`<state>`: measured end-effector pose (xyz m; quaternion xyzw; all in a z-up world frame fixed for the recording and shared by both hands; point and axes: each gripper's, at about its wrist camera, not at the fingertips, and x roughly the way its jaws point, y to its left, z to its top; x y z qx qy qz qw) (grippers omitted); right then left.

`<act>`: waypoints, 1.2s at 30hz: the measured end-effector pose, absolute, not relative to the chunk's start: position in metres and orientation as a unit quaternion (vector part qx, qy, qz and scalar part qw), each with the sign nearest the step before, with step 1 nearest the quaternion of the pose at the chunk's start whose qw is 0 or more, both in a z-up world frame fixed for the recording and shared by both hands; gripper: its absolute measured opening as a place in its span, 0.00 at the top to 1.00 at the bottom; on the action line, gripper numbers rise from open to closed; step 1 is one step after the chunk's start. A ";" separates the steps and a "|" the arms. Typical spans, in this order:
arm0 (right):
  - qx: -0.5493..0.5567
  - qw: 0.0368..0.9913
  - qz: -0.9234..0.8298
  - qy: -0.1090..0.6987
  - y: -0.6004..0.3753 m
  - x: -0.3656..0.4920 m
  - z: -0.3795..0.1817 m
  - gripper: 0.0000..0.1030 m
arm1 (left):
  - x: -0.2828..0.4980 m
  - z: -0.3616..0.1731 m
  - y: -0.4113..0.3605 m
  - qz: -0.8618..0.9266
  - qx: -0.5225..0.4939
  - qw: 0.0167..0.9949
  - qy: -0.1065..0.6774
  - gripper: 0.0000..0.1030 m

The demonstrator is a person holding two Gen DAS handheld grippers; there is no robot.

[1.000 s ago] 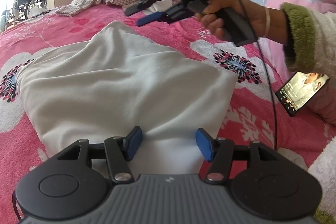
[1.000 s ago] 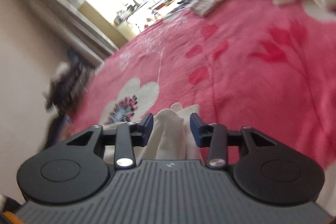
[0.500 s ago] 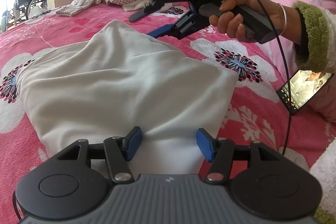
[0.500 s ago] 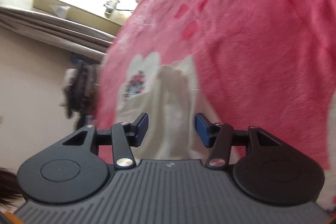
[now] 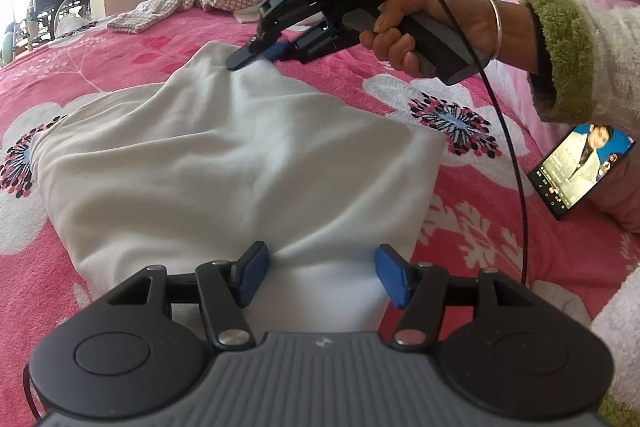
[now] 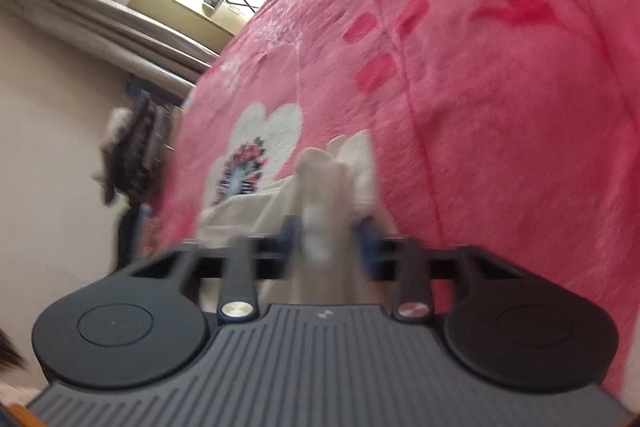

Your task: Fold clothes

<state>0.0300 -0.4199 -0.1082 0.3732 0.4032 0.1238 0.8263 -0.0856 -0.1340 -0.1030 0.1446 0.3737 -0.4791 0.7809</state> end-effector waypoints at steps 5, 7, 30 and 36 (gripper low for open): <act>0.339 0.863 0.123 0.353 -0.417 0.016 -0.091 0.94 | -0.084 -0.102 -0.132 -0.481 0.140 0.780 0.374 0.41; 0.315 0.872 0.112 0.356 -0.417 0.017 -0.096 0.94 | -0.086 -0.102 -0.132 -0.482 0.145 0.781 0.370 0.41; 0.365 0.805 0.136 0.448 -0.410 -0.042 -0.120 0.80 | -0.092 -0.101 -0.134 -0.478 0.164 0.782 0.364 0.40; 0.335 0.847 0.125 0.392 -0.411 -0.058 -0.100 0.95 | -0.095 -0.096 -0.133 -0.481 0.168 0.783 0.357 0.40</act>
